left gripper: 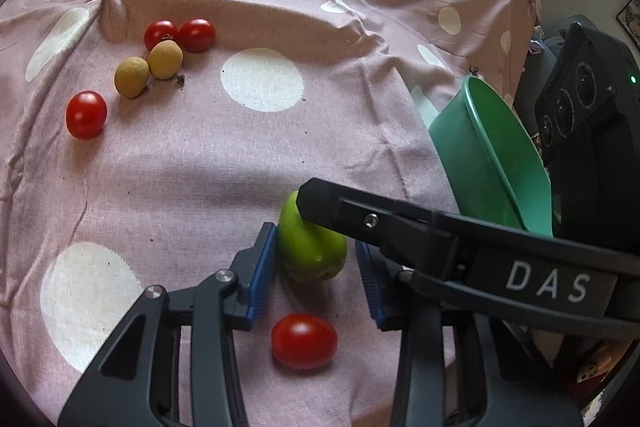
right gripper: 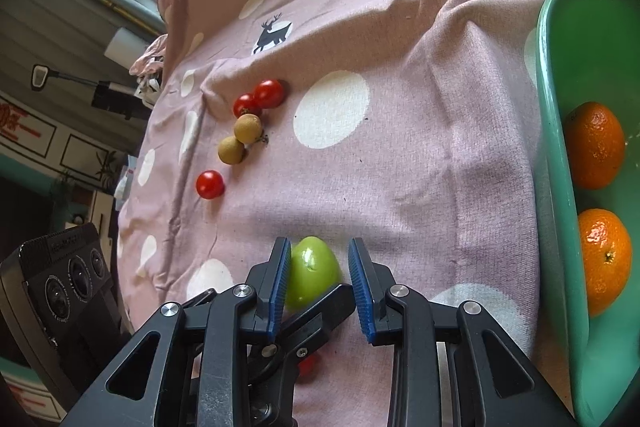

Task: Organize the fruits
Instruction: 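Lift the green pear with the right tool and carry it to the bowl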

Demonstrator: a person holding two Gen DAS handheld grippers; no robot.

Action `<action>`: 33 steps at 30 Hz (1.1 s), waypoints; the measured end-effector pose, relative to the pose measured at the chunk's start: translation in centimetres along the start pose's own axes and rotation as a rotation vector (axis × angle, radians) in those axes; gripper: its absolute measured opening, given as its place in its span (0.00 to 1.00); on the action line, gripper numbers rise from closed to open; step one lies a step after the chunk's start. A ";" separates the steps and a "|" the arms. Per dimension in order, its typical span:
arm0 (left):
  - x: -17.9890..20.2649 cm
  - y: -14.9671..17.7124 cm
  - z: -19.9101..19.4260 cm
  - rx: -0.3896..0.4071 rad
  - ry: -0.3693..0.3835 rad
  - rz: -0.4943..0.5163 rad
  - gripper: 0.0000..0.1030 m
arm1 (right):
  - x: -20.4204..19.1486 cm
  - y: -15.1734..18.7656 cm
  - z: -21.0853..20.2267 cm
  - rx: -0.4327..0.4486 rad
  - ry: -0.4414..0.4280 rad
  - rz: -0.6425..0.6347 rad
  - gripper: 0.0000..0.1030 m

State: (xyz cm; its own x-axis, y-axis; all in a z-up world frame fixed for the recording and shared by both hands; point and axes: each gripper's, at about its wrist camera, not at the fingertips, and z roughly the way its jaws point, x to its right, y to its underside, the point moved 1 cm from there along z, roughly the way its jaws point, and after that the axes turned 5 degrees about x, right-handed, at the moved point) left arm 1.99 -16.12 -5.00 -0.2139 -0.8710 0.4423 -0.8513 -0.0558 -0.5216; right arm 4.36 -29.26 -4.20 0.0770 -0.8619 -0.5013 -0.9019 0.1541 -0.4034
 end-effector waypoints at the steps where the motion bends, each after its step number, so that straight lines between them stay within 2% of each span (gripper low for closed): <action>1: 0.0 0.0 0.0 0.001 -0.002 0.000 0.35 | 0.0 0.0 0.0 -0.002 -0.002 0.004 0.32; 3: -0.1 0.0 0.0 0.001 -0.005 -0.001 0.32 | 0.0 0.0 0.1 -0.008 -0.006 0.009 0.32; 9: -0.2 0.2 -0.3 0.010 -0.025 -0.004 0.33 | -0.5 0.2 0.3 -0.004 0.013 -0.022 0.32; 13: 0.4 0.0 -1.3 0.043 -0.035 0.015 0.33 | -1.1 0.3 -0.1 0.016 0.019 -0.037 0.32; 25: 5.8 -2.4 -5.9 0.203 -0.029 0.162 0.32 | -2.9 -0.9 -6.8 0.211 -0.046 -0.091 0.32; 33: 10.0 -3.2 -5.8 0.235 0.007 0.233 0.32 | -1.3 -1.4 -11.5 0.337 -0.031 -0.063 0.32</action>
State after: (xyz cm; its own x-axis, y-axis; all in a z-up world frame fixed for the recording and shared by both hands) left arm -0.17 -21.86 5.34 -0.3939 -0.8702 0.2960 -0.6454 0.0325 -0.7632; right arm 0.61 -33.87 5.85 0.1453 -0.8605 -0.4883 -0.7041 0.2568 -0.6620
